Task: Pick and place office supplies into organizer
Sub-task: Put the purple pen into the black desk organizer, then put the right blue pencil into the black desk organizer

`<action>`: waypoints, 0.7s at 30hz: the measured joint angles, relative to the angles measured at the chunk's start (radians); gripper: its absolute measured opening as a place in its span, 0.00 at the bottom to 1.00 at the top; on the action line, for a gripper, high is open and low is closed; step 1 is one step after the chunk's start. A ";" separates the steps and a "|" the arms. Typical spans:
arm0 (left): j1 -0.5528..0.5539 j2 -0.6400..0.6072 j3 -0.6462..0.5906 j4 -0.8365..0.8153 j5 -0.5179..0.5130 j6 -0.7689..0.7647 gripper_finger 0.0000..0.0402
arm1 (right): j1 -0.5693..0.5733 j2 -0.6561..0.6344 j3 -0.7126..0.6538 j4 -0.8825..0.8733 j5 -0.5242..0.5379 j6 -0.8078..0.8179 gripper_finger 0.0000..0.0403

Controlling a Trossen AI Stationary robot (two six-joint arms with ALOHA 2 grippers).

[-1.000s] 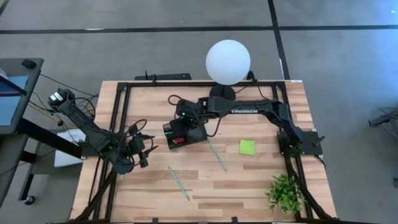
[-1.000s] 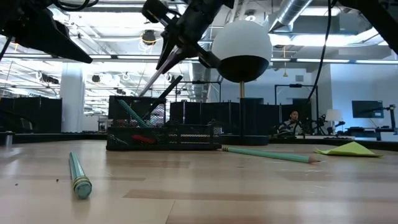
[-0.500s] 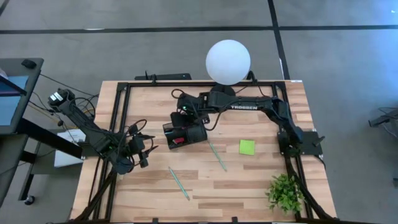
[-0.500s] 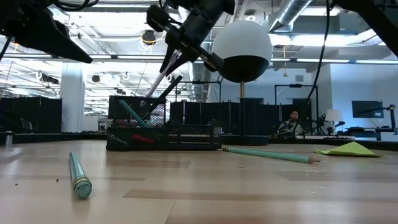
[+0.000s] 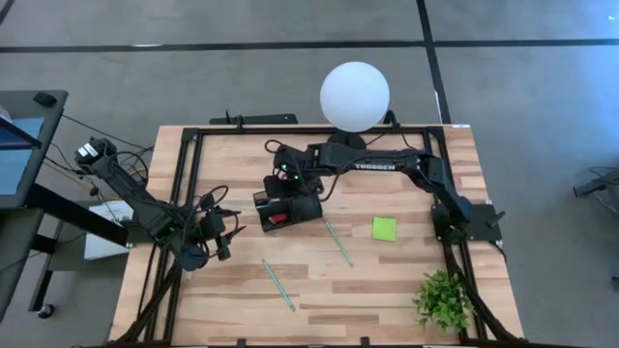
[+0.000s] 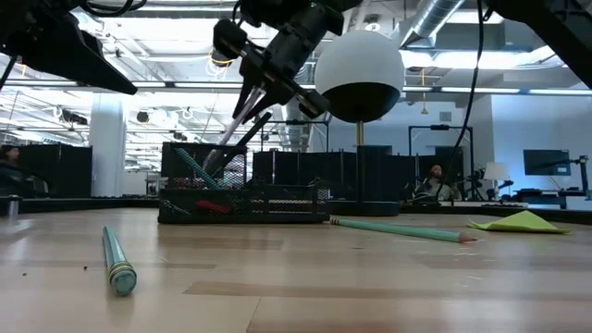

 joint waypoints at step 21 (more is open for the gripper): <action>0.000 0.000 0.000 -0.034 -0.003 -0.068 0.50 | -0.003 -0.023 0.000 0.308 0.012 -0.277 0.23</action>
